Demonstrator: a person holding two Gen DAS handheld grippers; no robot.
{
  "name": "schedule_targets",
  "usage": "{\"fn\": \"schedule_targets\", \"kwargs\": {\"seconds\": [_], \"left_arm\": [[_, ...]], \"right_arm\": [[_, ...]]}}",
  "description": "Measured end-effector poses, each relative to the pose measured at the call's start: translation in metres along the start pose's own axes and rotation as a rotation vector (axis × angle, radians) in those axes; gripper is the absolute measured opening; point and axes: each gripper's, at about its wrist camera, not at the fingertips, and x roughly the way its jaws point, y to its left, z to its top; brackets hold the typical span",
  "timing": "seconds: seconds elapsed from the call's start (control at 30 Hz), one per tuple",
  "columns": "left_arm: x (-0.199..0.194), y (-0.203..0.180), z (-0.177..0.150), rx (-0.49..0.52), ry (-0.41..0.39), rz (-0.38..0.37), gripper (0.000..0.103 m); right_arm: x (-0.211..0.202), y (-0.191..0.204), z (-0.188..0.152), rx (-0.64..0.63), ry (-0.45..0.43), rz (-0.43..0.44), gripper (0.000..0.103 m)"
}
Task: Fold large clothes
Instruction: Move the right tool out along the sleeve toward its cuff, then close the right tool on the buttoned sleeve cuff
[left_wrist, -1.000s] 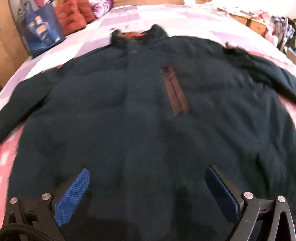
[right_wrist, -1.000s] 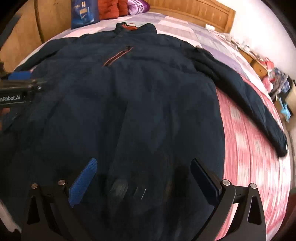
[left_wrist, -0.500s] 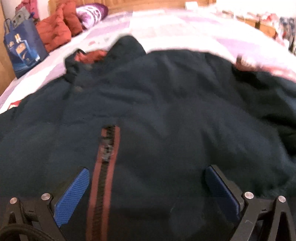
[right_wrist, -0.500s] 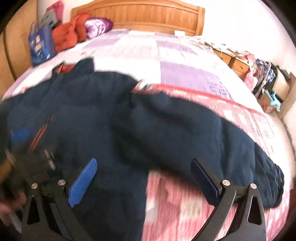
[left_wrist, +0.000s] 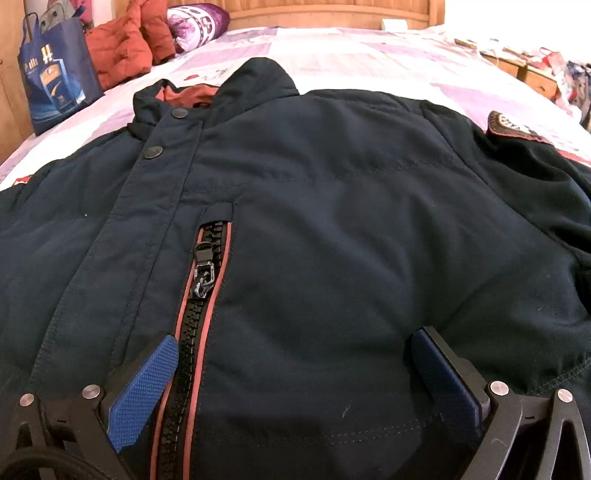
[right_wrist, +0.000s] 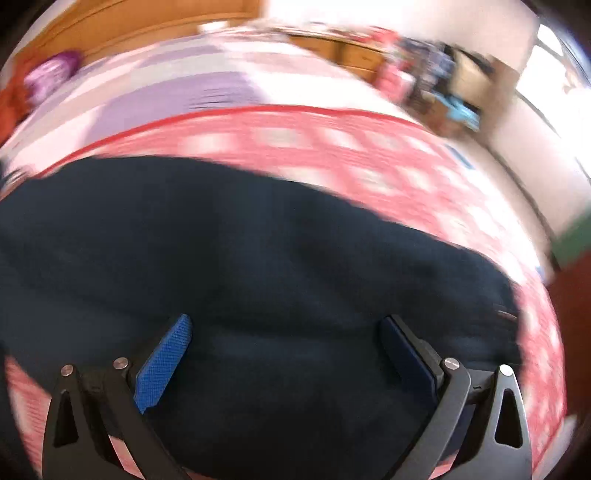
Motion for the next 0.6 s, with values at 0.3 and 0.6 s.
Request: {"fn": "schedule_targets", "kwargs": {"seconds": [0.3, 0.6], "left_arm": [[-0.001, -0.002, 0.000, 0.008, -0.001, 0.009, 0.103], [0.000, -0.003, -0.002, 0.017, -0.004, 0.018, 0.103]], "right_arm": [[-0.021, -0.121, -0.027, 0.255, 0.053, -0.164, 0.103], [-0.062, -0.071, -0.085, 0.474, 0.123, 0.208, 0.103]]}}
